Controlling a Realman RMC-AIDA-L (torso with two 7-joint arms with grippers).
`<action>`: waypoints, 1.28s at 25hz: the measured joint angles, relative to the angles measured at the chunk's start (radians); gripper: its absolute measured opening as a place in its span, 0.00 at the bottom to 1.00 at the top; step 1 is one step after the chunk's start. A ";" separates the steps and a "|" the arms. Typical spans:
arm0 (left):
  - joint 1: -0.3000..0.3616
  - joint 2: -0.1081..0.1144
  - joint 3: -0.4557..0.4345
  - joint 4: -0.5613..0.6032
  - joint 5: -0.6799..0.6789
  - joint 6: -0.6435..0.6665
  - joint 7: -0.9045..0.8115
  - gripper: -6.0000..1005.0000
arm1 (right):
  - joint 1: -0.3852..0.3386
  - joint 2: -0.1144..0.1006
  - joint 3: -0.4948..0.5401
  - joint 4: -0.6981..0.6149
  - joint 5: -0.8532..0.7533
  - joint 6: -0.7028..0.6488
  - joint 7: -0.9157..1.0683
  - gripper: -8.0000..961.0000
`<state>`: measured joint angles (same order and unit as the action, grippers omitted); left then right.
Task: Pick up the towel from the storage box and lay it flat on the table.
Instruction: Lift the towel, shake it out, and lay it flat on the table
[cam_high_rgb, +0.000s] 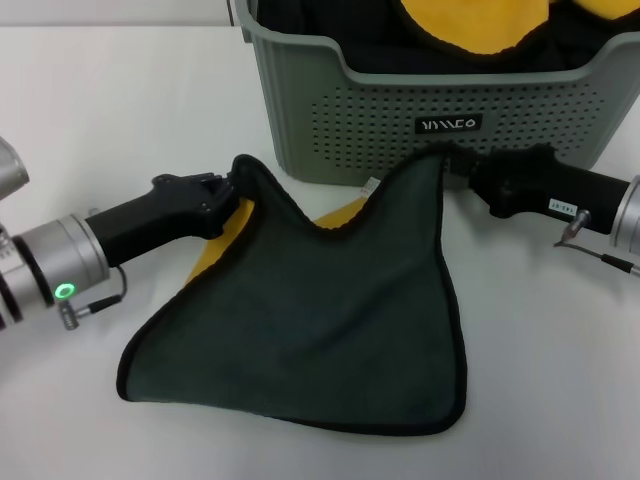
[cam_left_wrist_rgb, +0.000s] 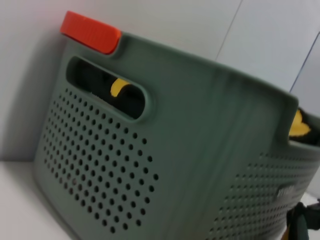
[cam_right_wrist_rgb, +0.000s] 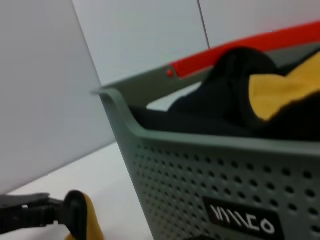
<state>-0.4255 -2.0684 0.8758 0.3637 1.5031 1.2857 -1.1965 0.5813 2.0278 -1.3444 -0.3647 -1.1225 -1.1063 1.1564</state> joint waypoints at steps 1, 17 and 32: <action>0.005 0.002 0.000 0.016 0.011 -0.001 -0.002 0.03 | 0.000 0.000 -0.003 0.000 0.000 0.008 0.002 0.09; 0.025 -0.008 0.000 0.281 0.249 0.006 0.001 0.03 | 0.040 0.000 -0.068 0.000 0.002 0.107 0.012 0.10; 0.034 -0.022 0.019 0.429 0.332 -0.012 0.052 0.04 | 0.043 0.000 -0.072 0.002 0.001 0.110 0.042 0.11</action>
<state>-0.3915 -2.0899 0.8950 0.7930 1.8347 1.2732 -1.1448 0.6243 2.0278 -1.4168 -0.3627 -1.1213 -0.9963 1.1983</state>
